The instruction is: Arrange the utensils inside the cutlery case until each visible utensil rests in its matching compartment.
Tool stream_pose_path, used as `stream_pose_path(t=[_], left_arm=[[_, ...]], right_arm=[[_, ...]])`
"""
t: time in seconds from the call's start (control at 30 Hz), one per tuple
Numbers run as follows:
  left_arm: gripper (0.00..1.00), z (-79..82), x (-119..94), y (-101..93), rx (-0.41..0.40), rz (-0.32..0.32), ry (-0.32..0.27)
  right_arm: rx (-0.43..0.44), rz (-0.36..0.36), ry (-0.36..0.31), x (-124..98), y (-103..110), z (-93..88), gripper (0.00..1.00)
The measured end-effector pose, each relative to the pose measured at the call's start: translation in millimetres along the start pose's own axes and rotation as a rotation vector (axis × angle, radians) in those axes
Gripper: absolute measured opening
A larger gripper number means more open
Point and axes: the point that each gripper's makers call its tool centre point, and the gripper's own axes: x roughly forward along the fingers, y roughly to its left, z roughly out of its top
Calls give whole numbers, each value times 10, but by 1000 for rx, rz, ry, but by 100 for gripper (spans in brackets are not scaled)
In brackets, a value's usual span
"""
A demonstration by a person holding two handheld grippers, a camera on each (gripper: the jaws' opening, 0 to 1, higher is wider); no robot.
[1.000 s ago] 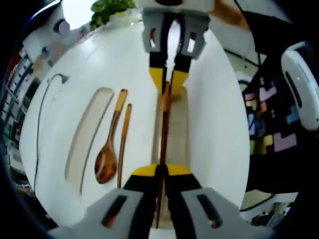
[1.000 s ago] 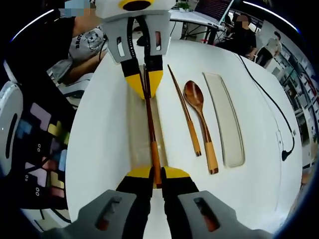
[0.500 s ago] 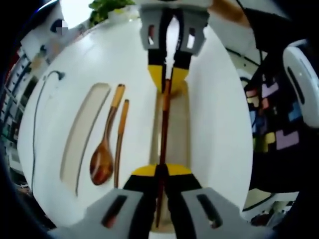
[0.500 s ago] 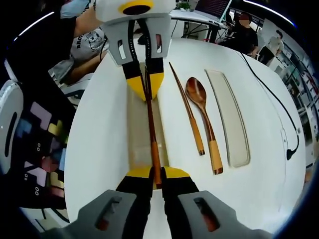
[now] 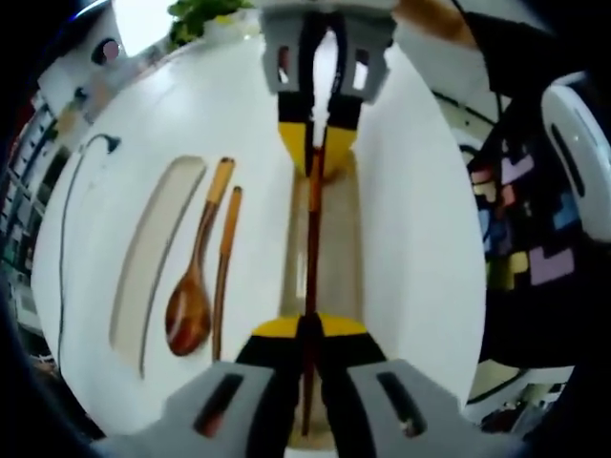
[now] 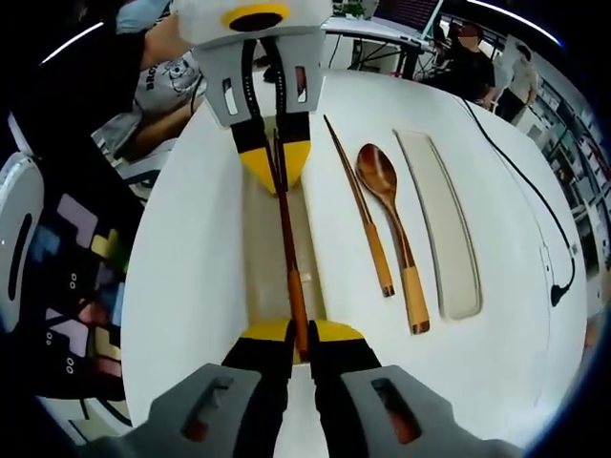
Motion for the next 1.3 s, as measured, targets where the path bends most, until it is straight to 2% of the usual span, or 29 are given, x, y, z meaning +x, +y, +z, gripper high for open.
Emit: stream_pose_path(t=[0.13,0.5,0.73,0.87,0.9,0.97,1.3], left_arm=[[4,-25,6,7,22,7,7],[6,21,-35,-16,12,20,-34],[6,18,-150,-25,11,33,-53],[6,-10,-233,11,1,53,-64],[6,-16,-246,16,-1,57,-66],[4,-50,-284,35,-15,62,-62],[6,-202,-451,224,-51,123,-80]], right_arm=[[-17,-13,18,-24,-10,-22,5],[-20,-15,-4,-69,43,-13,5],[-31,-35,-22,-147,66,51,5],[-32,-43,-52,-180,41,110,6],[-26,-26,-131,-169,61,239,7],[-8,25,-155,-179,129,275,7],[-38,-24,-181,-233,-43,402,14]])
